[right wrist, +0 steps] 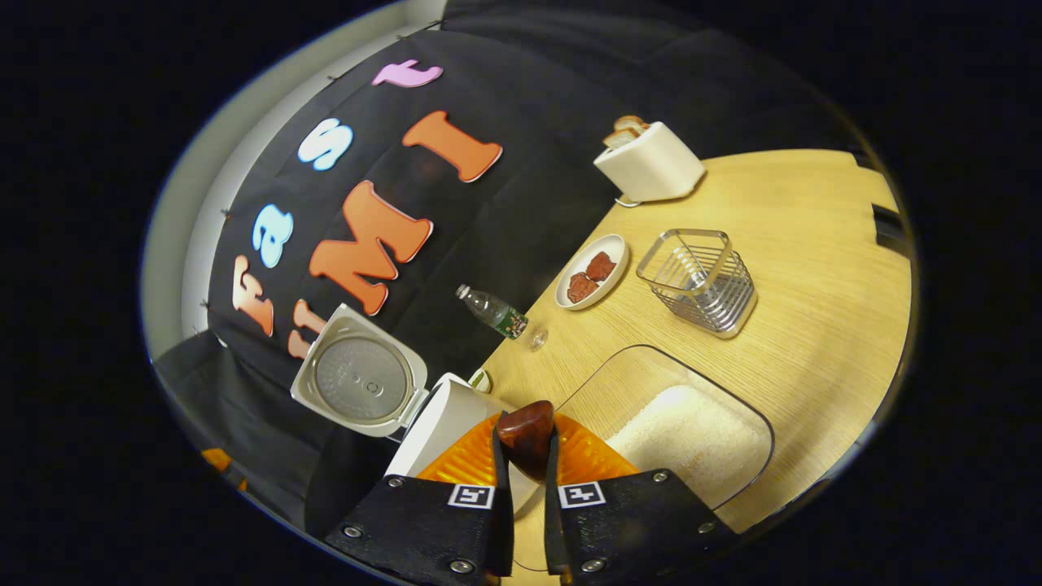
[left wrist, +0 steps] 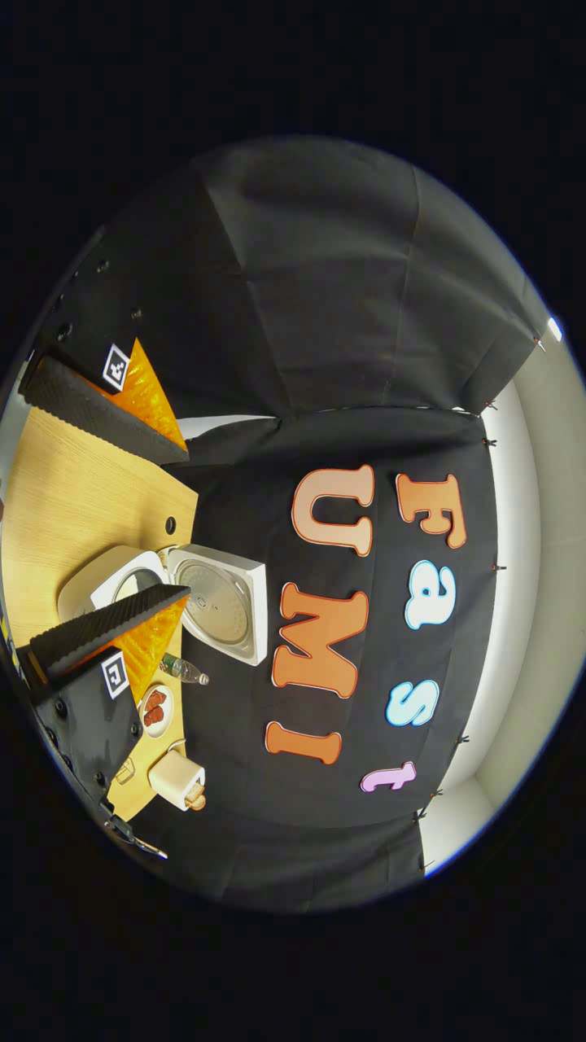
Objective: Close the left gripper, press the button to open the rice cooker; take a wooden spoon from the chopstick holder with the right hand, scoop a spoonful of rice and pour it into the rice cooker, then put the wooden spoon back into the chopstick holder.
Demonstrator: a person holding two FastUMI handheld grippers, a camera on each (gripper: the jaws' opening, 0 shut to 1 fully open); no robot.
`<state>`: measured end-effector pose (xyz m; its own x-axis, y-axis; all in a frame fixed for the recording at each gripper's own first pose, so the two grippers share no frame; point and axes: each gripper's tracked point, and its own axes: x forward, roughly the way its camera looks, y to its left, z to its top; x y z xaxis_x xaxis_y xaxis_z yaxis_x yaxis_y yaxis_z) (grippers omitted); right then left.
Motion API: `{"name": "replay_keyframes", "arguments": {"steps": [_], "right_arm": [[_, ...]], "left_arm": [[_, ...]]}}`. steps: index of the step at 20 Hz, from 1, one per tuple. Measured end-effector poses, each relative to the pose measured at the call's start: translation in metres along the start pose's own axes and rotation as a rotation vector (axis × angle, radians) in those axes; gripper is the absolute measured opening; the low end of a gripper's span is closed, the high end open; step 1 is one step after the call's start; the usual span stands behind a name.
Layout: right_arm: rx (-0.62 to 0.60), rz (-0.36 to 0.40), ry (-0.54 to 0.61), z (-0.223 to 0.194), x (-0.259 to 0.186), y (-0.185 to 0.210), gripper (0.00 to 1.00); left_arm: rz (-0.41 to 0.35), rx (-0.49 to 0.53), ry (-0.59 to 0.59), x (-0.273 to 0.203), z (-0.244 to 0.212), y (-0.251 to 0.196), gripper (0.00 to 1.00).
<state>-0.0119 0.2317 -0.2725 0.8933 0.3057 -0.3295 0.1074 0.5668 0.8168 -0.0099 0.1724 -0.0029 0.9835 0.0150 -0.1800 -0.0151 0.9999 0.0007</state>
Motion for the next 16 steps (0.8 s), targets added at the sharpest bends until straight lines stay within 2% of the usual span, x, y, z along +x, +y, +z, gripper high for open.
{"name": "replay_keyframes", "arguments": {"steps": [10, 16], "right_arm": [[0.340, -0.011, 0.035, 0.021, -0.003, -0.018, 0.14], [0.401, -0.001, 0.030, 0.055, -0.011, -0.017, 0.14]], "left_arm": [[0.006, 0.008, -0.005, 0.001, 0.005, -0.004, 1.00], [0.015, -0.007, -0.016, 0.003, 0.009, -0.018, 1.00]]}}
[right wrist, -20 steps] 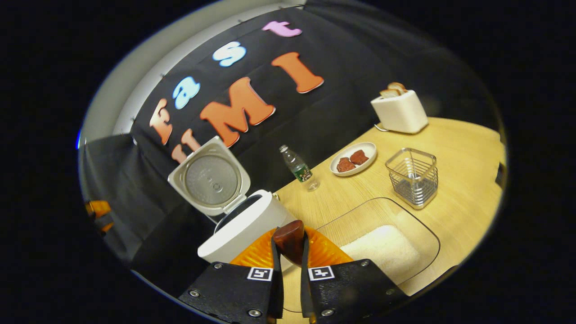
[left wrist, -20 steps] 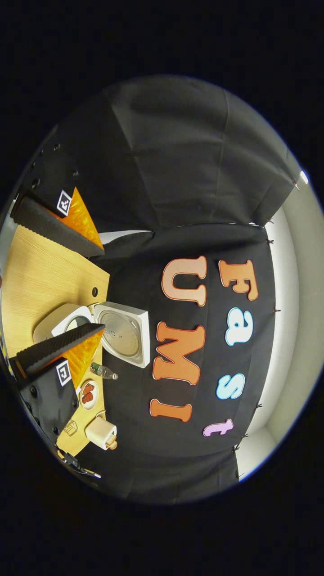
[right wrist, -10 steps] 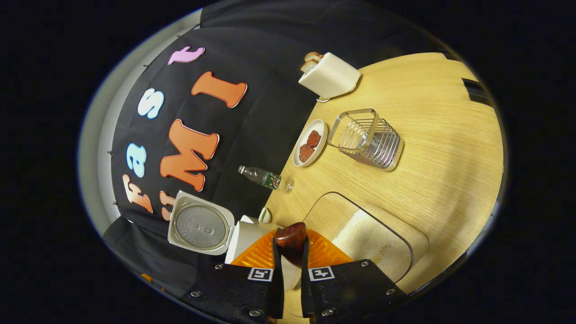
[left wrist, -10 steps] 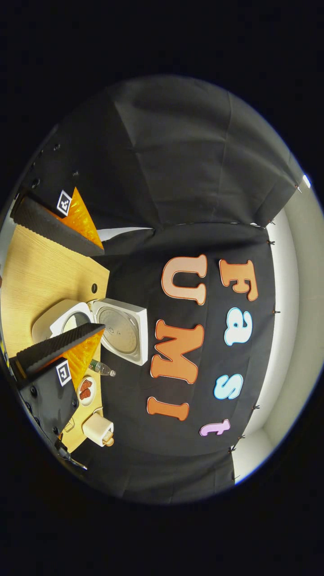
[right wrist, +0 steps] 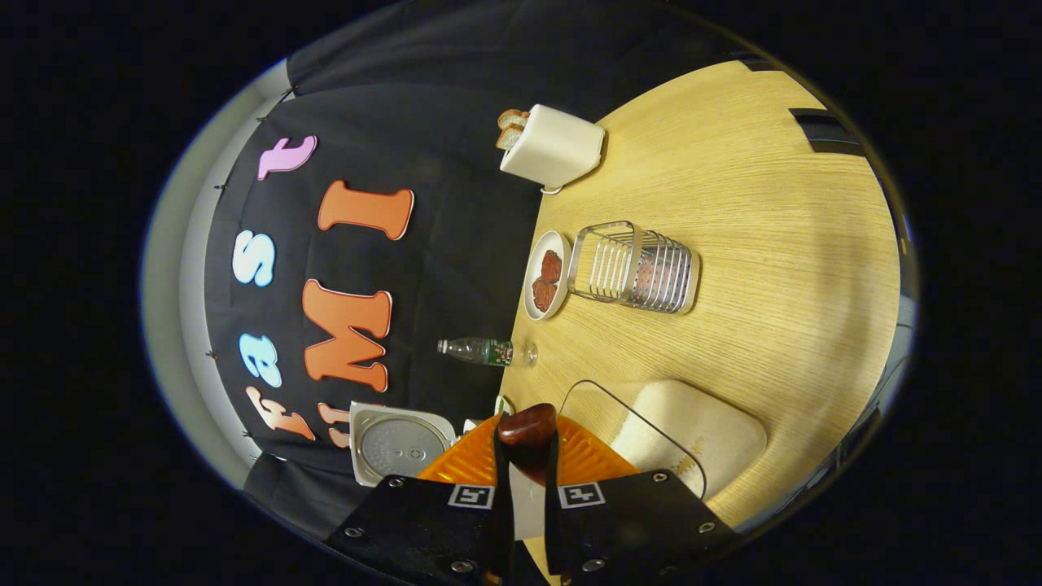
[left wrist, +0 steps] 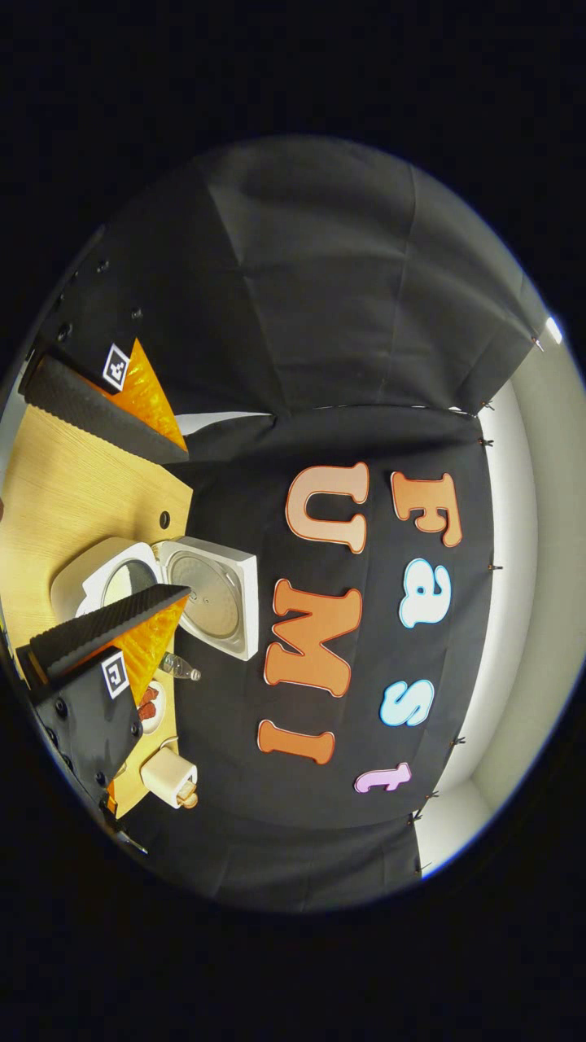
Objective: Close the left gripper, press the button to open the rice cooker; take a wooden spoon from the chopstick holder with the right hand, scoop a spoonful of rice and pour it into the rice cooker, then put the wooden spoon back into the chopstick holder.
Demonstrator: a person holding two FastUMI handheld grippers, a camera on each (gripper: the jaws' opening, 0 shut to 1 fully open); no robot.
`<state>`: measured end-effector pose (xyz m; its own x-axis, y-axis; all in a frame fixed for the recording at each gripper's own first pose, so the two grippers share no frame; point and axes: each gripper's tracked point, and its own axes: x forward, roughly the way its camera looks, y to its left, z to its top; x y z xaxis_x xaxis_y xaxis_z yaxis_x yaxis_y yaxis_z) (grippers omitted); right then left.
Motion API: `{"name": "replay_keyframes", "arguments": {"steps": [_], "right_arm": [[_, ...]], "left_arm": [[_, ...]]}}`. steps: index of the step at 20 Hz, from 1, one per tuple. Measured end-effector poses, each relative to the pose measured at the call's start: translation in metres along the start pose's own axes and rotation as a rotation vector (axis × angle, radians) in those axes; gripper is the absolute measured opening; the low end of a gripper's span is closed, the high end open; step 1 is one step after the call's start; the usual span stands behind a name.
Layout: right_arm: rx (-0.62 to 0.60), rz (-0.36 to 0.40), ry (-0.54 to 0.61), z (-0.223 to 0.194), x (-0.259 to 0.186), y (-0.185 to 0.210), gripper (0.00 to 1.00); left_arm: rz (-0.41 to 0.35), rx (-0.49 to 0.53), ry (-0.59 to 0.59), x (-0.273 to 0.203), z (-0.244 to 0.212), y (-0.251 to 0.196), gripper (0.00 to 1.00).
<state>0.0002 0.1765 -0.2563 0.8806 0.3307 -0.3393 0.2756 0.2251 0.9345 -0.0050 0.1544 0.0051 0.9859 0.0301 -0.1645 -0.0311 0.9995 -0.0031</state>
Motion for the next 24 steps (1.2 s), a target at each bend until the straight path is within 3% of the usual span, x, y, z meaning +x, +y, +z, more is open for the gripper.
{"name": "replay_keyframes", "arguments": {"steps": [2, 3, 5, 11, 14, 18, 19, 21, 24], "right_arm": [[0.034, 0.006, 0.002, 0.009, 0.000, 0.009, 0.14], [0.050, 0.004, 0.006, 0.013, -0.001, 0.012, 0.10], [0.050, 0.011, 0.022, 0.017, -0.005, 0.022, 0.14], [0.104, 0.036, 0.048, 0.030, -0.010, 0.046, 0.10], [0.152, 0.065, 0.068, 0.032, -0.008, 0.065, 0.14], [0.144, 0.112, 0.081, 0.034, -0.008, 0.098, 0.14], [0.149, 0.132, 0.087, 0.035, -0.006, 0.111, 0.10], [0.157, 0.168, 0.096, 0.035, -0.001, 0.134, 0.14], [0.151, 0.212, 0.113, 0.032, 0.009, 0.170, 0.14]], "left_arm": [[-0.005, -0.007, 0.001, -0.002, -0.001, -0.009, 1.00], [-0.002, -0.010, 0.002, -0.002, -0.001, -0.013, 1.00], [0.000, -0.023, 0.004, -0.003, -0.003, -0.020, 1.00], [0.017, -0.042, -0.013, -0.009, -0.002, -0.028, 1.00], [0.019, -0.055, -0.014, -0.010, -0.004, -0.030, 1.00], [0.015, -0.055, -0.024, -0.012, -0.003, -0.034, 1.00], [0.015, -0.053, -0.023, -0.013, -0.003, -0.035, 1.00], [0.018, -0.047, -0.026, -0.014, -0.004, -0.033, 1.00], [0.023, -0.041, -0.030, -0.015, -0.004, -0.031, 1.00]]}}
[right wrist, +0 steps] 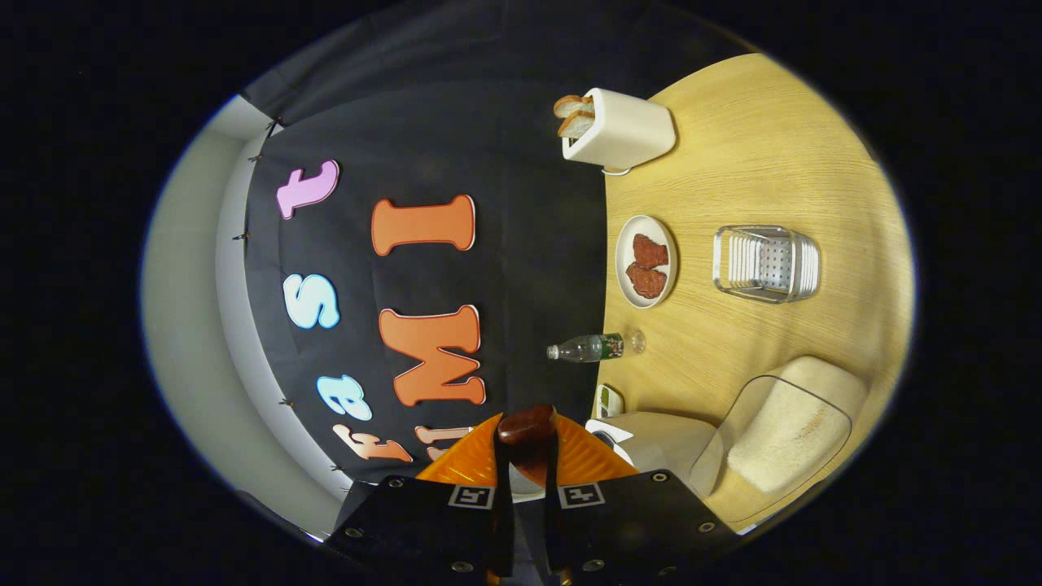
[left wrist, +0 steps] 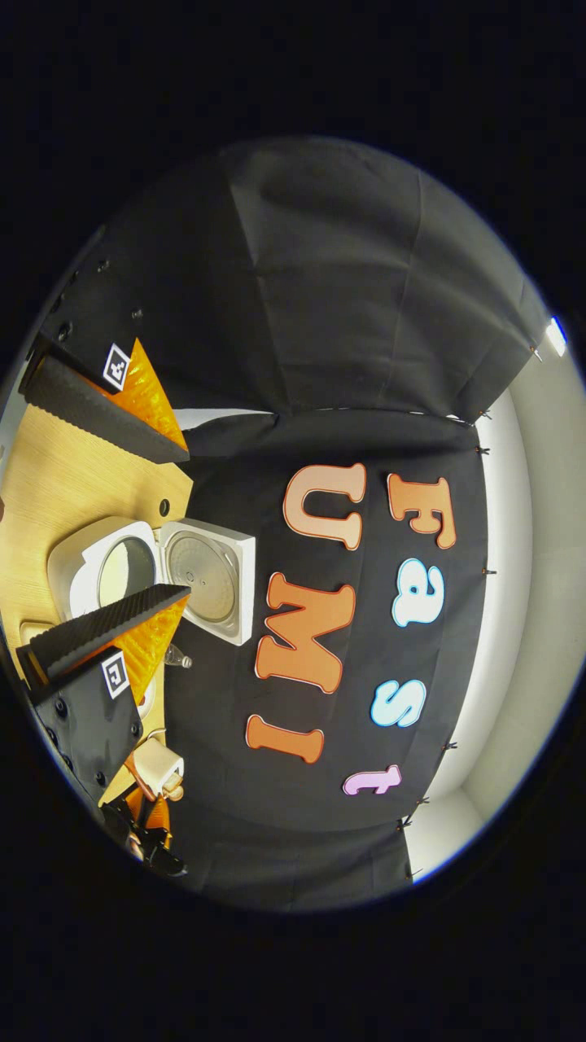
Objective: Close the left gripper, press the button to open the rice cooker; take a wooden spoon from the chopstick holder with the right hand, scoop a spoonful of rice and pour it into the rice cooker, then put the wooden spoon back into the chopstick holder.
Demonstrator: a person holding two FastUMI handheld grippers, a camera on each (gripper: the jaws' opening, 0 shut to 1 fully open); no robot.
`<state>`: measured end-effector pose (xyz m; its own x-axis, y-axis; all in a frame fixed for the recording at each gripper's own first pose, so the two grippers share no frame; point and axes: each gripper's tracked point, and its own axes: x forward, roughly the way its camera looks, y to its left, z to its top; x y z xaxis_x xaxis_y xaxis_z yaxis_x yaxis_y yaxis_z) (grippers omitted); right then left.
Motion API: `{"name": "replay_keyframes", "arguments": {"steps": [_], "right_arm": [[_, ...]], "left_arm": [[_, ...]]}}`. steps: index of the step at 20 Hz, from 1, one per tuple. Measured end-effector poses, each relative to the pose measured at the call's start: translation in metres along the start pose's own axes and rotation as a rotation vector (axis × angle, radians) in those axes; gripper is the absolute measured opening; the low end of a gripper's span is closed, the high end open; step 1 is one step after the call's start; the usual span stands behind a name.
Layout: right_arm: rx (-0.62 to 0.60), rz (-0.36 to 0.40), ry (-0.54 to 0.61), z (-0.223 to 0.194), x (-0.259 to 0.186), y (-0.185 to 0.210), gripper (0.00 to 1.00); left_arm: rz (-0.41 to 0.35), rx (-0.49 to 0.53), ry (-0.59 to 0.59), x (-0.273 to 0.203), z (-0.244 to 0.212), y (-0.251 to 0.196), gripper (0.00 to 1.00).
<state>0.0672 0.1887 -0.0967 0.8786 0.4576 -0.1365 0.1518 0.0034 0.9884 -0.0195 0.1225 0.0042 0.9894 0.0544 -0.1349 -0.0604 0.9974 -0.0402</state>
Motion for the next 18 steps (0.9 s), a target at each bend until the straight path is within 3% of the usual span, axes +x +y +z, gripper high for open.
{"name": "replay_keyframes", "arguments": {"steps": [10, 11, 12, 18], "right_arm": [[-0.011, 0.122, 0.090, -0.056, 0.075, 0.087, 0.14], [-0.012, 0.132, 0.096, -0.062, 0.082, 0.095, 0.19], [-0.021, 0.139, 0.102, -0.069, 0.090, 0.099, 0.14], [-0.100, 0.156, 0.127, -0.102, 0.122, 0.119, 0.14]], "left_arm": [[-0.009, -0.003, 0.019, -0.004, -0.008, 0.000, 1.00], [-0.008, -0.006, 0.020, -0.003, -0.008, 0.000, 1.00], [-0.008, -0.005, 0.022, -0.005, -0.009, 0.001, 1.00], [0.005, -0.001, 0.026, -0.007, -0.012, 0.012, 1.00]]}}
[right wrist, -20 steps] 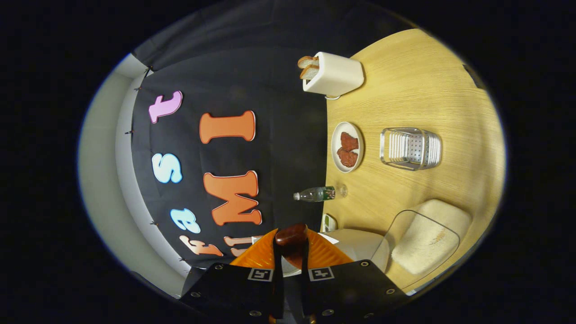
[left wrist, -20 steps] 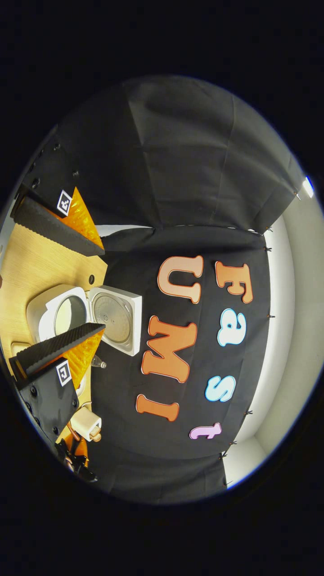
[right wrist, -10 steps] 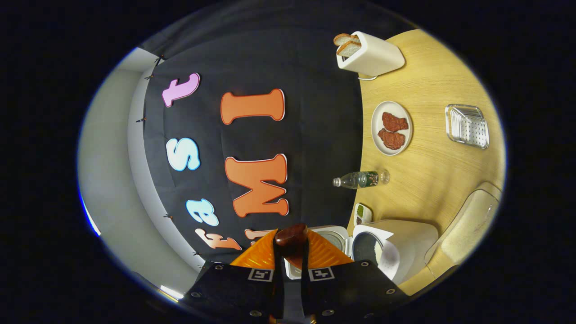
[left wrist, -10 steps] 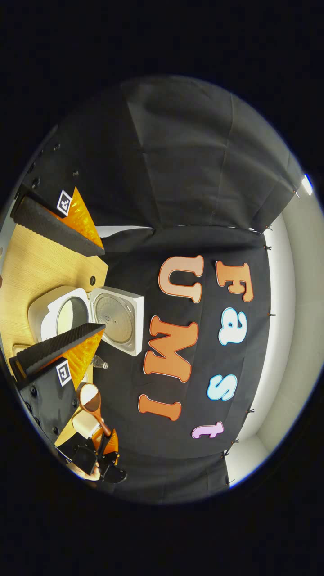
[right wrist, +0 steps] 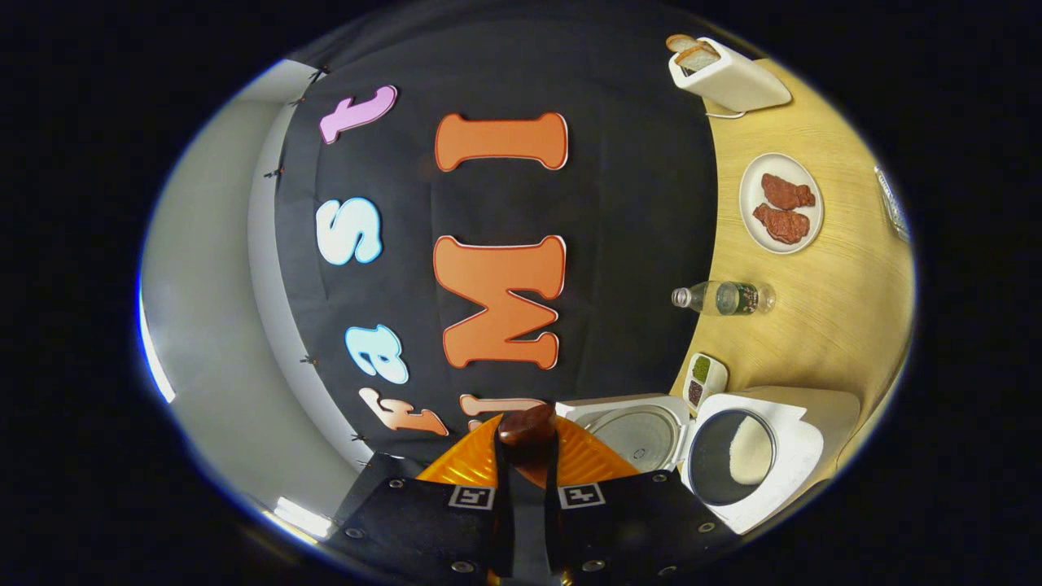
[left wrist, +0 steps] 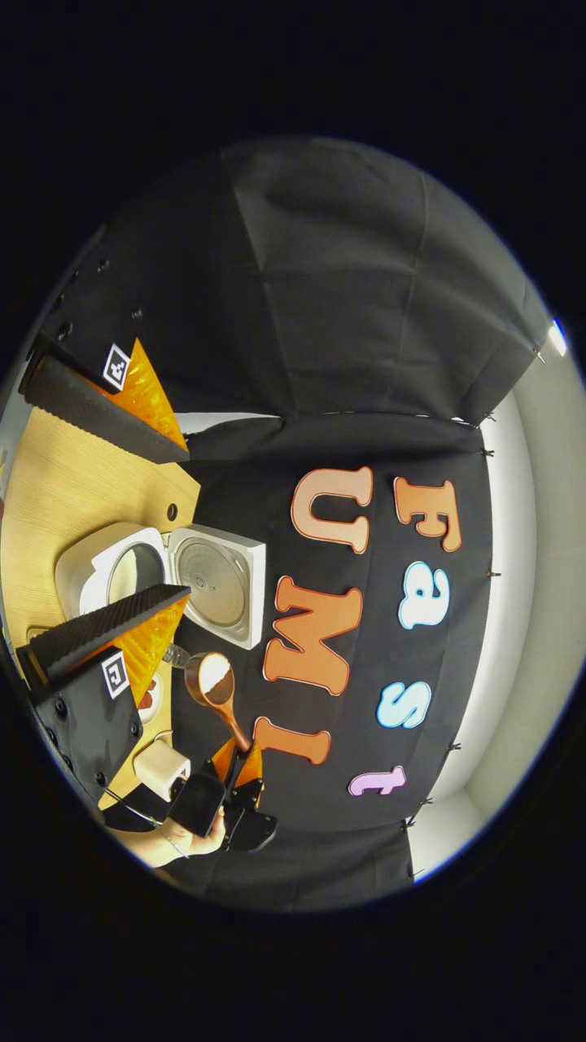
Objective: Close the left gripper, press the button to open the rice cooker; take a wooden spoon from the chopstick holder with the right hand, scoop a spoonful of rice and pour it into the rice cooker, then put the wooden spoon back into the chopstick holder.
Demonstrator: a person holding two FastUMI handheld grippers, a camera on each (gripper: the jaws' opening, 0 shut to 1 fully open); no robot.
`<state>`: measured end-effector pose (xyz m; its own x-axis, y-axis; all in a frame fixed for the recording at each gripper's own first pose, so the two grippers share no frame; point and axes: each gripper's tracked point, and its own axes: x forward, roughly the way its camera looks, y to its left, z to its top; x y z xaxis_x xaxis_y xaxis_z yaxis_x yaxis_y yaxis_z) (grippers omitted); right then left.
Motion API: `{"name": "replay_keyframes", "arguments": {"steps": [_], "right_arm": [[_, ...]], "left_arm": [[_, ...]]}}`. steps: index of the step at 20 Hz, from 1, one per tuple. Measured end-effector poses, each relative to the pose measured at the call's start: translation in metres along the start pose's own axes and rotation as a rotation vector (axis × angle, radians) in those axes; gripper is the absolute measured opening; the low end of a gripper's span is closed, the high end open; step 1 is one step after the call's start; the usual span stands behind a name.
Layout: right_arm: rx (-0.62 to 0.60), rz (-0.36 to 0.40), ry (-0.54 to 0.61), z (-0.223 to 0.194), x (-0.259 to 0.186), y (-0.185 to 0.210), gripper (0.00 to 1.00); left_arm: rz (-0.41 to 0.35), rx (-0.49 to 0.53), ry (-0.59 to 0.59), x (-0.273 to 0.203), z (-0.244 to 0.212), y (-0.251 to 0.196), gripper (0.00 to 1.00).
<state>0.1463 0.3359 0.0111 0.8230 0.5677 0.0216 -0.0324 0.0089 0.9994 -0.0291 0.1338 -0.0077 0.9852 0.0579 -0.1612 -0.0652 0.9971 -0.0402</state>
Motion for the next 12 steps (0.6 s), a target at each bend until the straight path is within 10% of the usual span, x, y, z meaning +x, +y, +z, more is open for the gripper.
{"name": "replay_keyframes", "arguments": {"steps": [12], "right_arm": [[-0.303, -0.013, -0.024, -0.024, 0.038, 0.007, 0.14]], "left_arm": [[0.054, 0.016, 0.003, 0.006, -0.001, 0.030, 1.00]]}}
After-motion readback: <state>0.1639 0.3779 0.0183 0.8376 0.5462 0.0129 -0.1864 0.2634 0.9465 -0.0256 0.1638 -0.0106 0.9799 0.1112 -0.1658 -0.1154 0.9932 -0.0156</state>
